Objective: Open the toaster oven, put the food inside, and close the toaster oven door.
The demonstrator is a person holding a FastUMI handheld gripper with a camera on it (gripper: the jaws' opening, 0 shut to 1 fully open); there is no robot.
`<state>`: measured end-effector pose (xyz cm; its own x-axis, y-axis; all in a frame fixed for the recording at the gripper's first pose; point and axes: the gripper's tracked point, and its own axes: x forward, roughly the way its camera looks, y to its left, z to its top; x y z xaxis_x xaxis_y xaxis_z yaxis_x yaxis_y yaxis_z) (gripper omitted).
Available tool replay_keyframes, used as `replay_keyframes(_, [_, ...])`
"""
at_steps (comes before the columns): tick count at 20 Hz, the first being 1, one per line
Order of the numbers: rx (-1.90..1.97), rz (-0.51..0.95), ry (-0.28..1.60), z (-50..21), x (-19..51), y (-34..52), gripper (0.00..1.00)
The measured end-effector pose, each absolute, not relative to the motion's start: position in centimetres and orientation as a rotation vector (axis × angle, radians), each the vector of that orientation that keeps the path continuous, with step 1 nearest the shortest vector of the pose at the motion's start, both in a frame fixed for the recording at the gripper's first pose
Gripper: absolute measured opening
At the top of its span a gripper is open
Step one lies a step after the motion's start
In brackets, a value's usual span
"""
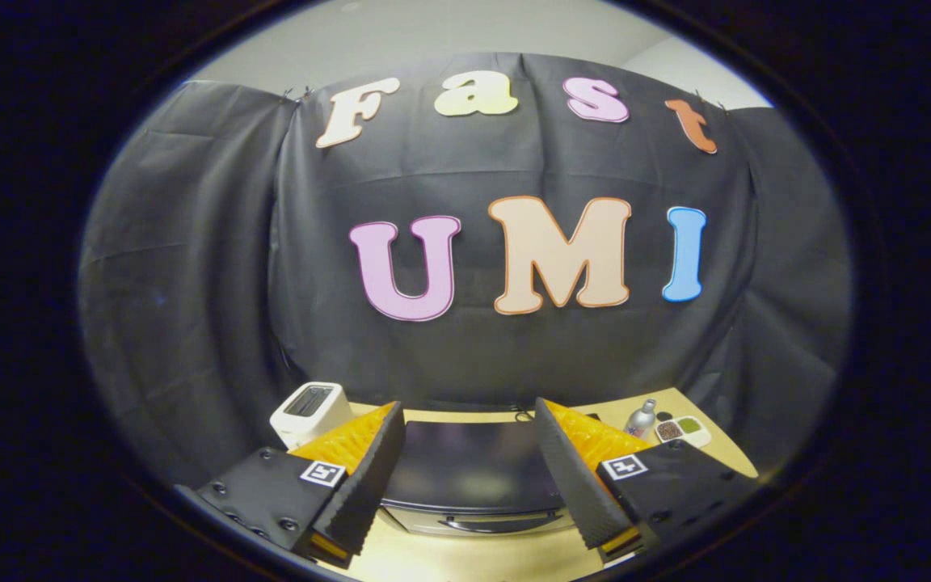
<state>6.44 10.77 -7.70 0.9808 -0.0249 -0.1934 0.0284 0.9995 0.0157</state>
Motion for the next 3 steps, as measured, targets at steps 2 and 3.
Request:
replay_keyframes(2, [0.028, -0.029, 0.202, -7.87, 6.43, 10.97, 0.99])
replay_keyframes(3, [0.029, -0.034, 0.204, -8.00, 6.29, 10.95, 0.99])
